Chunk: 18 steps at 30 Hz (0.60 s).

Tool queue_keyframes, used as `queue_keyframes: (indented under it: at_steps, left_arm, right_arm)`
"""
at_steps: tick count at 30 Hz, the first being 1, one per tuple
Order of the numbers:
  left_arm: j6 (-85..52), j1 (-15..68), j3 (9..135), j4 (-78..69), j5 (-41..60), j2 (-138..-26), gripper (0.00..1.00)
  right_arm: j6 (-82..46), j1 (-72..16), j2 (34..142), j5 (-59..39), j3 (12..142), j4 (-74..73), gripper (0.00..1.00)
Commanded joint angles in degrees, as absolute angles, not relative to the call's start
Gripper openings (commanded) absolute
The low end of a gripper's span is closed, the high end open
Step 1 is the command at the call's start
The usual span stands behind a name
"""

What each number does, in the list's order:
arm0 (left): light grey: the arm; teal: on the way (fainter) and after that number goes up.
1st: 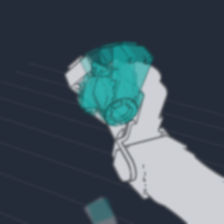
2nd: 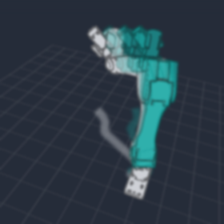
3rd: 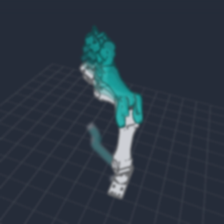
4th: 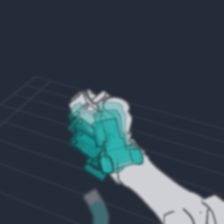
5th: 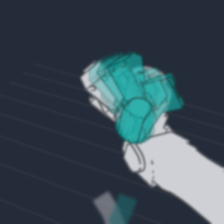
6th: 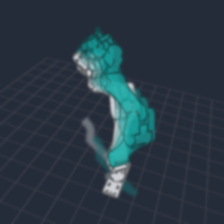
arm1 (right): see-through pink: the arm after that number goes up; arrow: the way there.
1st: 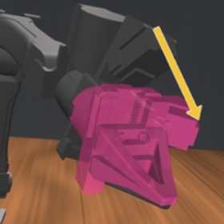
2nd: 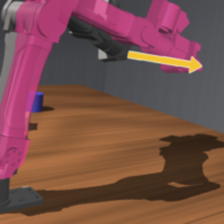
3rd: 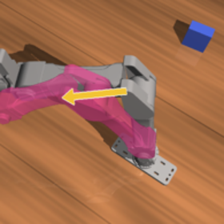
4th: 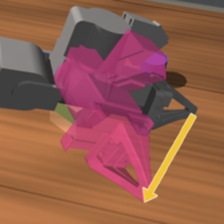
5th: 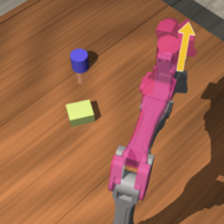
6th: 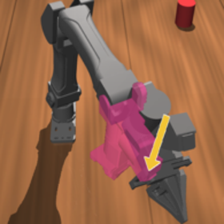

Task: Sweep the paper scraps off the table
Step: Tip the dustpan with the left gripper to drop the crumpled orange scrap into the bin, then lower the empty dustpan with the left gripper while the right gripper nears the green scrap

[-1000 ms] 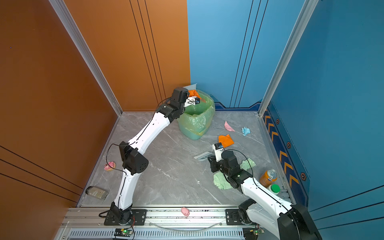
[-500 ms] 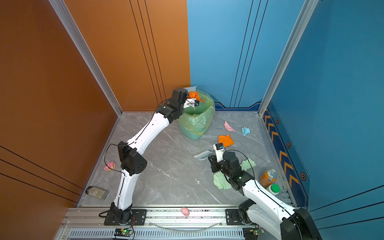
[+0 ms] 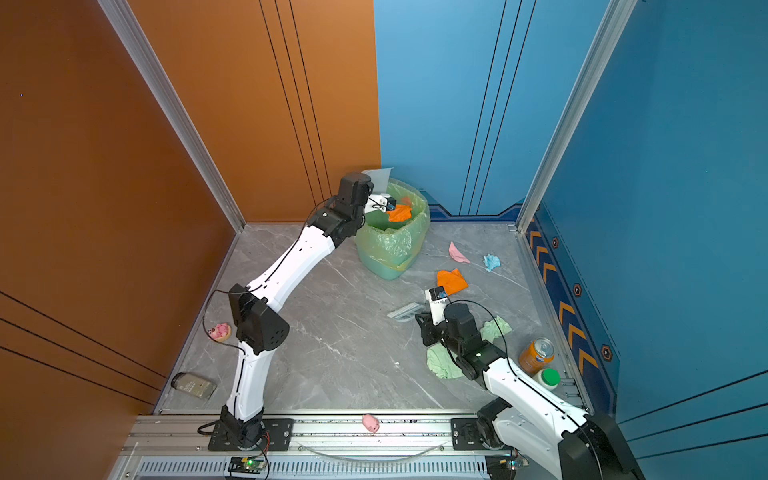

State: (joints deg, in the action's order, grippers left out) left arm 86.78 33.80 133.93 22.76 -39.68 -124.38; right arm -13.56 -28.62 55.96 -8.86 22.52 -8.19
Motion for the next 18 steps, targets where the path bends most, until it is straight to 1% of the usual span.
queue_keyframes:
  at_steps: [1,8,12,18]
  left_arm:
    - [85.29,33.23,133.98,20.30,-40.87,-121.76,0.00]
    - [79.81,32.56,135.99,20.54,-40.69,-120.71,0.00]
    - [73.51,31.73,137.22,23.03,-39.83,-119.48,0.00]
    - [64.36,31.46,133.19,23.82,-37.94,-114.74,0.00]
  right_arm:
    - [-13.79,-29.19,56.51,-8.95,23.03,-10.01,0.00]
    - [-13.46,-29.35,57.26,-9.03,23.81,-9.85,0.00]
    - [-13.42,-29.62,57.70,-8.90,24.25,-9.76,0.00]
    - [-13.42,-30.30,57.84,-7.94,25.73,-7.89,0.00]
